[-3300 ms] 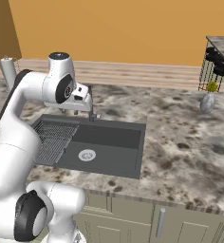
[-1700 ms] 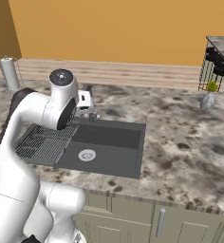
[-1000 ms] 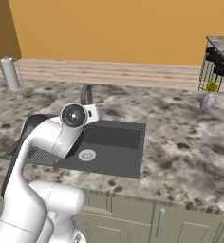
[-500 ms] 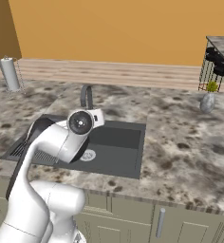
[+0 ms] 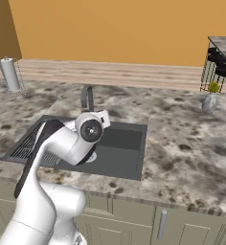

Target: Soak the sponge with water for a few seconds and then drop it inside the sink.

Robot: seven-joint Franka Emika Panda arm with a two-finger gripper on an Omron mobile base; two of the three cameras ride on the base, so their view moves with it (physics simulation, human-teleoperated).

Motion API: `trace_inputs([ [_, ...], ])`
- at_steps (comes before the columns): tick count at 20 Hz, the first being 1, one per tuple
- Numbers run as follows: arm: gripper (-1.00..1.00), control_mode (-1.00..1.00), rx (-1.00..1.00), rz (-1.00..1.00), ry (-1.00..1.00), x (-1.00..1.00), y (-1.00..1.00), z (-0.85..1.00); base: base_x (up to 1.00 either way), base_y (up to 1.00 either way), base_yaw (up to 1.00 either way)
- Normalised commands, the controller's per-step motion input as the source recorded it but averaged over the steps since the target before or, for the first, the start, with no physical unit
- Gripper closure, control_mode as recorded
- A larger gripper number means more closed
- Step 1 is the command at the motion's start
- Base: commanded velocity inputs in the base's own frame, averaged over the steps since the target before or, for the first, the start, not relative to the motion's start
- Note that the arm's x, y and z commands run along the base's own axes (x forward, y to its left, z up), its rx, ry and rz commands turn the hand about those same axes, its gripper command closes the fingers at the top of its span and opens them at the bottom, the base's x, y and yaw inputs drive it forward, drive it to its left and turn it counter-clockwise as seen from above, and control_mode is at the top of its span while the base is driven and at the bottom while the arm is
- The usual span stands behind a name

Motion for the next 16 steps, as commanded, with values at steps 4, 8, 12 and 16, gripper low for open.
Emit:
trace_inputs([
  [4,-1.0,-1.0,0.03,0.0,-0.2,0.13,0.0,-0.27,0.0,0.0,0.0],
  [8,-1.0,-1.0,0.0,0.0,-0.11,0.03,0.0,-0.06,0.0,0.0,0.0],
  [12,-1.0,-1.0,0.0,0.0,-0.01,0.01,0.0,0.0,0.0,0.0,0.0],
  [16,-1.0,-1.0,0.0,0.0,0.0,0.15,0.0,0.0,0.0,0.0,0.0],
])
